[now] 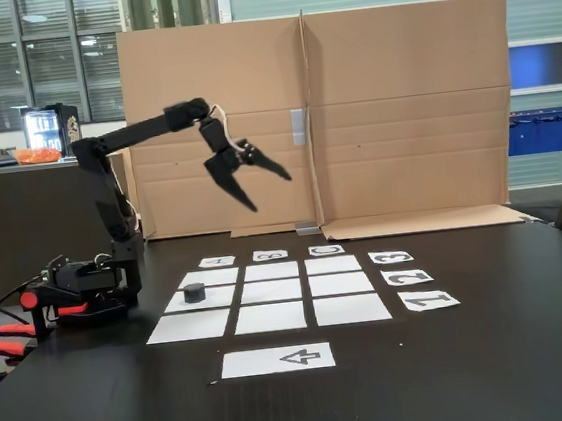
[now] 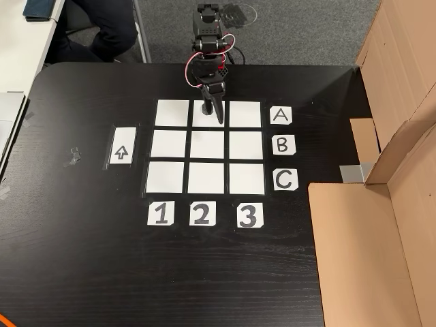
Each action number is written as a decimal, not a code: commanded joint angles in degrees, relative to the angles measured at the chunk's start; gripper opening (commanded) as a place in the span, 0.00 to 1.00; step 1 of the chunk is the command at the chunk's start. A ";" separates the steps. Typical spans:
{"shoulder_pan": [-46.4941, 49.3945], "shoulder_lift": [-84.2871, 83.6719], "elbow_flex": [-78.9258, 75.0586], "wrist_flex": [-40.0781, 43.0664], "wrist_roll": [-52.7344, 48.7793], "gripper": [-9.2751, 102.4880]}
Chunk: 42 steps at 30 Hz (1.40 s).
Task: Pick up a new token and place it in the grid on square A2.
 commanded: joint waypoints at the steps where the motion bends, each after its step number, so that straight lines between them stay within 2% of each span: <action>1: -1.67 -2.37 -6.59 -0.70 2.37 0.45; 9: -6.15 -2.99 -8.79 -5.19 5.89 0.45; 14: -8.35 -1.93 -9.93 -5.27 7.29 0.45; 42: -21.80 24.17 -1.49 -6.42 11.78 0.45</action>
